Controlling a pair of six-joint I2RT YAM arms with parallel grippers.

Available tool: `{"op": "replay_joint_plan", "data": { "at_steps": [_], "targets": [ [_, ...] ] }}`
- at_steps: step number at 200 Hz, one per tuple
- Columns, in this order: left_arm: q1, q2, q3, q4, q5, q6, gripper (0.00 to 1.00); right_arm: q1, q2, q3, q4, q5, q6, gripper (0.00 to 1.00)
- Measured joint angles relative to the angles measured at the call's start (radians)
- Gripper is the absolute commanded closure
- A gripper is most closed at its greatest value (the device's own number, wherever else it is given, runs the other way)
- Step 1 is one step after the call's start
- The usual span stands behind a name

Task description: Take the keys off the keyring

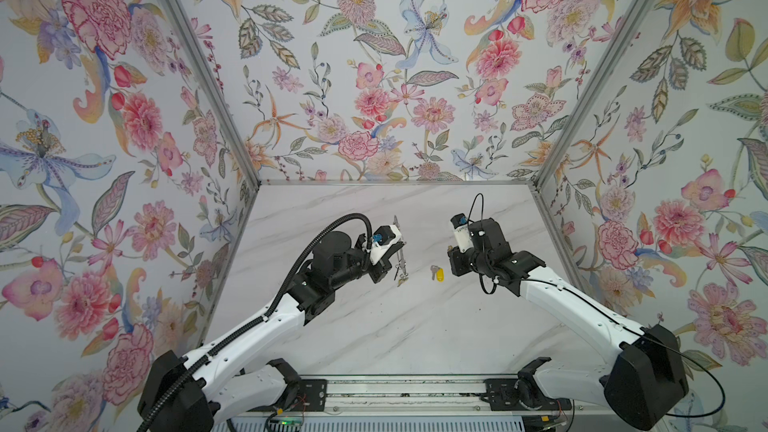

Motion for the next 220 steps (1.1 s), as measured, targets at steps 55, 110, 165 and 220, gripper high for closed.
{"op": "replay_joint_plan", "data": {
  "at_steps": [55,110,165,220],
  "targets": [
    [0.0,0.062,-0.101,-0.023,-0.066,-0.131,1.0,-0.005,0.204,-0.088,0.111,0.035,0.091,0.91],
    [0.007,0.241,-0.099,0.008,-0.116,-0.178,1.0,-0.06,0.266,-0.088,0.171,0.025,0.101,0.59],
    [0.035,0.408,-0.035,0.048,-0.166,-0.181,1.0,-0.123,0.159,-0.104,0.157,-0.023,0.08,0.44],
    [0.048,0.6,0.106,0.135,-0.162,-0.164,1.0,-0.201,0.036,-0.107,0.149,-0.144,0.059,0.34]
  ]
}}
